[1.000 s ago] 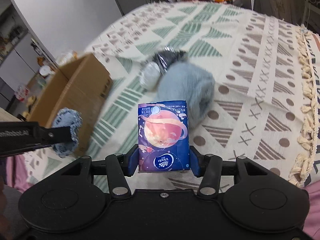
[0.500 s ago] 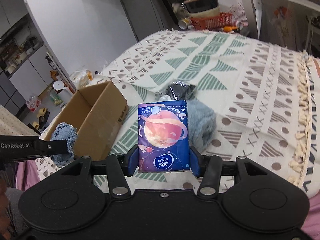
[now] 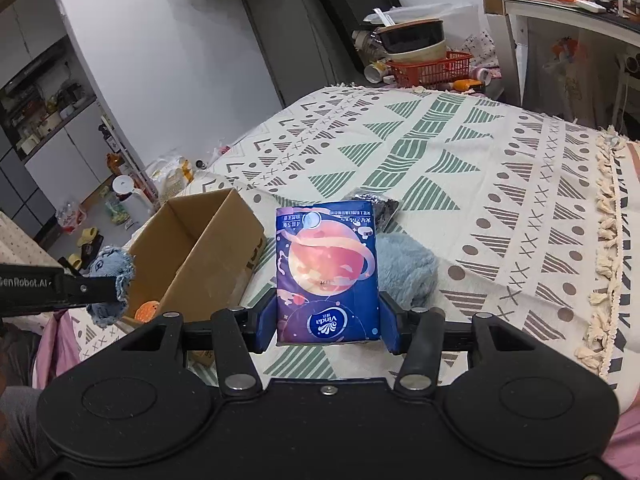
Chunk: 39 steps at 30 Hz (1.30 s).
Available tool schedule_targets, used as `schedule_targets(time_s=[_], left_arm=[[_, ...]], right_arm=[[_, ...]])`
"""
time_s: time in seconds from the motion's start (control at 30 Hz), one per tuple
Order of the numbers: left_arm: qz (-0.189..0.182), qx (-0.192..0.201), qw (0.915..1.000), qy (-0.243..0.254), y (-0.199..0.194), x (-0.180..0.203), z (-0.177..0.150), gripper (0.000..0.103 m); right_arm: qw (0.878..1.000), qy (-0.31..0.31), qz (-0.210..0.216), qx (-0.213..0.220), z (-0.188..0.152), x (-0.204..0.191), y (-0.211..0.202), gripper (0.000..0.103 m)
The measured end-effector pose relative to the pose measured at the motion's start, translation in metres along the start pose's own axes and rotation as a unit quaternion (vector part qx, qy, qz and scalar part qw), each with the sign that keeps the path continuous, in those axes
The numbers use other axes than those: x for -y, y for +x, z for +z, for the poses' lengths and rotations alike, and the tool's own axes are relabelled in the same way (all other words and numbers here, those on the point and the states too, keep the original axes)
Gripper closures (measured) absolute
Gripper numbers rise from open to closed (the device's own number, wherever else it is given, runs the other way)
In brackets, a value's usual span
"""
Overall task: Organize soft objects
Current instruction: 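Carry the denim plush and tissue pack into the box and release both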
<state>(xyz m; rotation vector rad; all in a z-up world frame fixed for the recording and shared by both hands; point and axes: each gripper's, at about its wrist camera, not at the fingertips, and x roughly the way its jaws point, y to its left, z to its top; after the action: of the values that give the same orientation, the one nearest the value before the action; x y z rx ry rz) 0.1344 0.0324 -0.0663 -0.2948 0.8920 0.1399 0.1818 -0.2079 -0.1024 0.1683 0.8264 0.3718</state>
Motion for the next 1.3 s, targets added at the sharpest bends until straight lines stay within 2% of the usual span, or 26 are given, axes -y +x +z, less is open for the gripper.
schedule_targets(time_s=[0.4, 0.87, 1.17, 1.3], left_arm=[[-0.012, 0.006, 0.9997, -0.019, 0.005, -0.025, 0.026, 0.079], [-0.018, -0.002, 0.9982, -0.057, 0.023, -0.067, 0.057, 0.078], [-0.013, -0.019, 0.9959, -0.088, 0.046, -0.097, 0.067, 0.077], [-0.009, -0.027, 0.9941, -0.105, 0.055, -0.108, 0.069, 0.073]], right_arm=[[1.000, -0.005, -0.007, 0.024, 0.031, -0.028, -0.009, 0.053], [1.000, -0.016, 0.007, 0.016, 0.061, -0.076, 0.012, 0.053], [0.999, -0.027, 0.017, -0.007, 0.066, -0.110, 0.037, 0.053], [0.999, -0.033, 0.022, -0.016, 0.064, -0.125, 0.045, 0.053]])
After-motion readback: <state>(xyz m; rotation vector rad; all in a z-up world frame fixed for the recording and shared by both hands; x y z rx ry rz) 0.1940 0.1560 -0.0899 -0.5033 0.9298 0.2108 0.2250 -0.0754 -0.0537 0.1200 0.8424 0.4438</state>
